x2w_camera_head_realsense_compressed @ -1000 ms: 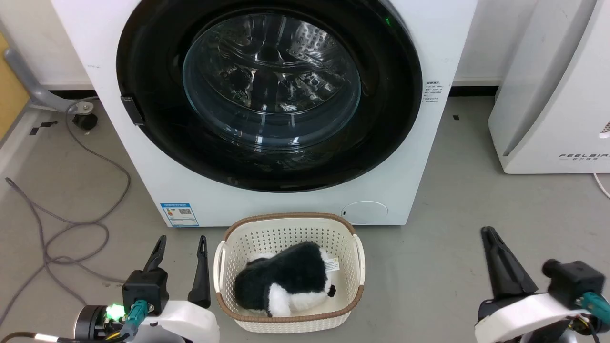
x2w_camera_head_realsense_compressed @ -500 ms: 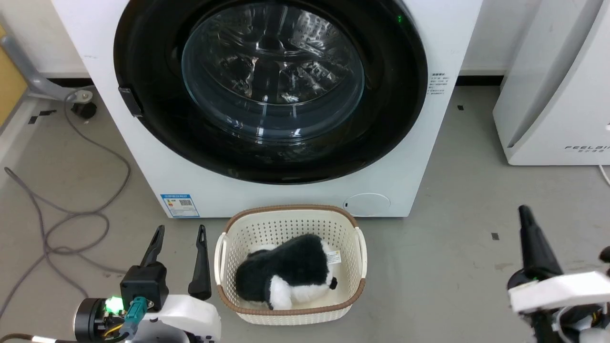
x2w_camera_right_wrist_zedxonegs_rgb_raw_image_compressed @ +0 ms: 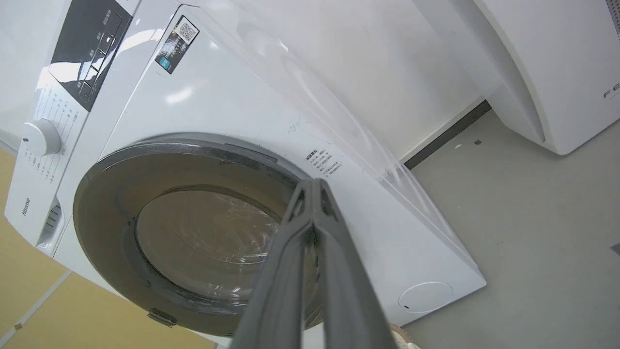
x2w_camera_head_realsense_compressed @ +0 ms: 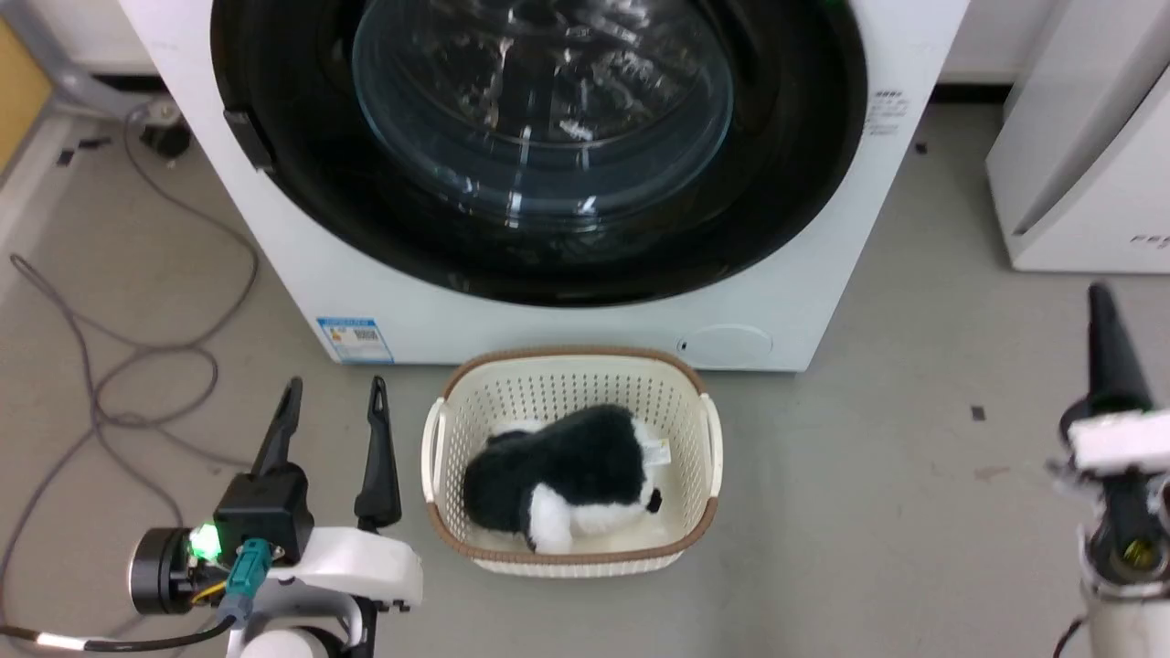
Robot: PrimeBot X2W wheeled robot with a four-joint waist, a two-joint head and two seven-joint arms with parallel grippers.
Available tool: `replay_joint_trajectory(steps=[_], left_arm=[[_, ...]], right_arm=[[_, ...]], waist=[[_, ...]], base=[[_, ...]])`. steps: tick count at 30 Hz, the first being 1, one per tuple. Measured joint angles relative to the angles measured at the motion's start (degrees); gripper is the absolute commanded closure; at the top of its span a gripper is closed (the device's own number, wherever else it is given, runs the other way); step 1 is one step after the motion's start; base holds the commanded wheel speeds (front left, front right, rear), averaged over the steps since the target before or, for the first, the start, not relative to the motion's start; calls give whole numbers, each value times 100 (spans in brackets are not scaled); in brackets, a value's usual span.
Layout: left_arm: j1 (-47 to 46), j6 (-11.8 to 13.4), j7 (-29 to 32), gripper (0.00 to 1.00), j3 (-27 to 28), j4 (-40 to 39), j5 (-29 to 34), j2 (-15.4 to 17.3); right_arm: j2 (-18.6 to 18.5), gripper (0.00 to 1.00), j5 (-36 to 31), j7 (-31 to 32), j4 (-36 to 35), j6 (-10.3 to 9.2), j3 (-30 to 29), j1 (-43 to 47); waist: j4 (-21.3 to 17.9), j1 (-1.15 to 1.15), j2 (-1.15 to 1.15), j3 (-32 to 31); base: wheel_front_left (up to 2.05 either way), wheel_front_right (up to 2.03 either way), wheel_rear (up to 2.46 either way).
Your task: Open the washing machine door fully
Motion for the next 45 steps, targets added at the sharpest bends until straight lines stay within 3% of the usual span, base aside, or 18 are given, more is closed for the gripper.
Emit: replay_joint_trajectory(steps=[13,30,45], left_arm=[[-343,166,-147,0,-71,-154,-96,-1],[-760,413,-359,0,-242,-312,-219,-1],[-1022,644,-533,0,-359,-367,-319,-1]], right_arm=[[-352,100,717,-122,678,0,16,-1677],[-784,100,1289,-266,1947,-1,627,-3807],[-907,100,1835,335,2916,-1,1354,-4844]], waist=[[179,0,0,651],[500,0,0,1419],[701,0,0,1838]], base=[[0,0,0],[0,0,0],[0,0,0]])
